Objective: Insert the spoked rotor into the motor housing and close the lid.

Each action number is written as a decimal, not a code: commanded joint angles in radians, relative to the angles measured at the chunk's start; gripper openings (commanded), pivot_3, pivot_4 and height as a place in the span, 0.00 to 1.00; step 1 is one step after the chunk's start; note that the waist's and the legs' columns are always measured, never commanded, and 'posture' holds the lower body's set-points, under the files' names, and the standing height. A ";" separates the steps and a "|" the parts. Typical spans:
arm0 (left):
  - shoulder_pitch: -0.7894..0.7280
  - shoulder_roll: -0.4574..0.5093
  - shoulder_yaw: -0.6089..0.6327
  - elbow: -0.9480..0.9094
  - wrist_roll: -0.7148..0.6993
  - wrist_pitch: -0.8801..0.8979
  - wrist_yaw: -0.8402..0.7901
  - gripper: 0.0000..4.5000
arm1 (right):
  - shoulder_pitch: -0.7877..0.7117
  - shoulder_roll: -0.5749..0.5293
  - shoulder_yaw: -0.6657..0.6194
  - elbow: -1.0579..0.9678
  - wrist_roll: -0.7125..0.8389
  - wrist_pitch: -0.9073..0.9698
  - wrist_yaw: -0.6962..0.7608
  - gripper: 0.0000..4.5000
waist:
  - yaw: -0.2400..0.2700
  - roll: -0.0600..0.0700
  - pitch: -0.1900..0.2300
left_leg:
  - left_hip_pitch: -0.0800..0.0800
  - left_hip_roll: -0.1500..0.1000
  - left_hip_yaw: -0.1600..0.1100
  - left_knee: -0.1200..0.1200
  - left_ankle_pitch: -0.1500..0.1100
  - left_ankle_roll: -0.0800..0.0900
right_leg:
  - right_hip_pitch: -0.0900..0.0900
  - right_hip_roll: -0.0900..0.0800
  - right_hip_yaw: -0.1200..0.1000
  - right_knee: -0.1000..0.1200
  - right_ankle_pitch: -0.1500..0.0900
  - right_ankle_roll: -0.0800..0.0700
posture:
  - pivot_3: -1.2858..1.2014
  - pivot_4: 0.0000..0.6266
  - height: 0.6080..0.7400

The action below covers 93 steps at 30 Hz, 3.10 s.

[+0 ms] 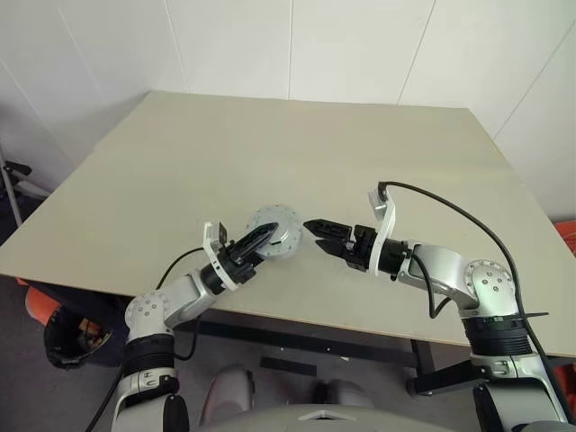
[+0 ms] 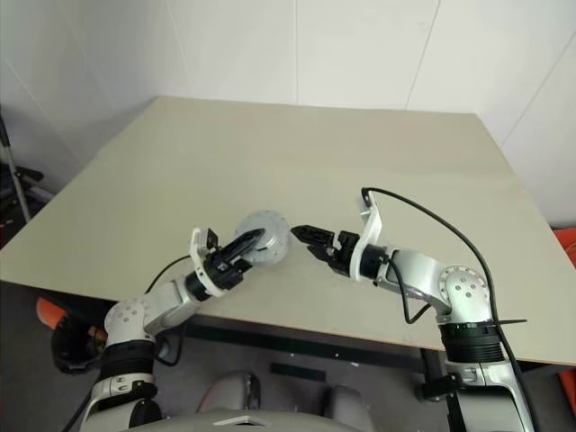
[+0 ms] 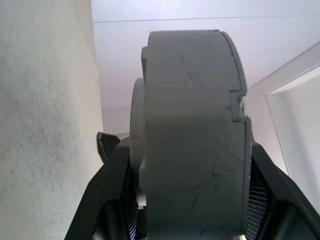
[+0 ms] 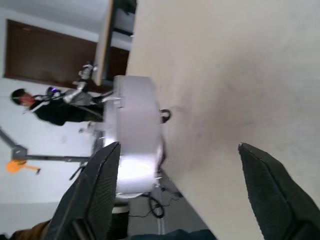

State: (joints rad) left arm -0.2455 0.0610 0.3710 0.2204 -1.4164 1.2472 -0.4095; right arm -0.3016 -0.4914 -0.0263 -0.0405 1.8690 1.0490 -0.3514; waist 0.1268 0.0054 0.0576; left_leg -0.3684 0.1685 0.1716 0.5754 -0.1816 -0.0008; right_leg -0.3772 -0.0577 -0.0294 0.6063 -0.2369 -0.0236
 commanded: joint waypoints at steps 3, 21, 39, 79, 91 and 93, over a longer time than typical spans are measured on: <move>-0.052 -0.027 0.051 -0.057 0.025 -0.179 0.027 0.46 | 0.022 -0.004 -0.022 -0.010 -0.071 -0.023 -0.022 0.92 | 0.000 0.000 0.000 | 0.000 0.000 0.000 0.000 0.000 0.000 | 0.000 0.000 0.000 0.000 0.000 0.000 | 0.52 0.00 1.00; -0.225 -0.192 0.184 -0.021 0.291 -0.811 0.456 0.46 | 0.056 0.013 -0.012 -0.071 -0.090 -0.013 -0.030 0.92 | -0.001 -0.009 0.005 | -0.005 0.000 -0.004 0.005 -0.001 0.002 | 0.000 0.000 -0.002 -0.001 0.003 0.005 | 0.52 0.00 1.00; -0.212 -0.192 0.229 0.068 0.386 -1.003 0.579 0.46 | 0.072 0.014 -0.008 -0.124 -0.087 -0.017 0.005 0.92 | -0.007 -0.010 0.005 | -0.001 0.000 -0.006 0.006 -0.001 0.002 | 0.004 0.000 -0.003 0.000 0.003 0.006 | 0.52 0.00 1.00; -0.018 0.064 -0.129 -0.462 0.148 -0.474 0.592 1.00 | 0.104 0.015 -0.038 -0.243 -0.269 -0.085 0.091 0.92 | -0.024 -0.008 -0.006 | -0.002 -0.002 -0.006 0.008 -0.002 0.001 | 0.007 0.000 -0.002 -0.005 0.003 0.007 | 0.52 0.00 1.00; -0.024 0.128 -0.381 -0.206 0.924 -1.110 0.159 1.00 | 0.388 -0.013 0.141 -0.451 -1.321 -0.676 0.360 0.92 | -0.023 -0.008 -0.007 | -0.016 -0.002 -0.007 0.006 -0.004 0.004 | -0.006 0.000 -0.002 -0.010 0.006 0.013 | 0.52 0.00 1.00; -0.006 0.139 -0.415 -0.168 1.016 -1.222 0.102 1.00 | 0.439 0.012 0.154 -0.432 -1.440 -0.767 0.355 0.92 | -0.024 -0.008 -0.007 | -0.016 -0.002 -0.007 0.006 -0.004 0.005 | -0.006 0.000 -0.002 -0.010 0.006 0.012 | 0.52 0.00 1.00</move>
State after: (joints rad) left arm -0.2558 0.1907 -0.0149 0.0472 -0.4783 0.1309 -0.2547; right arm 0.1267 -0.4922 0.1282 -0.4496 0.5335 0.3768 0.0001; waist 0.1033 -0.0027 0.0508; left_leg -0.3839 0.1662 0.1645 0.5810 -0.1864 0.0043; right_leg -0.3834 -0.0579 -0.0315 0.5960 -0.2307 -0.0112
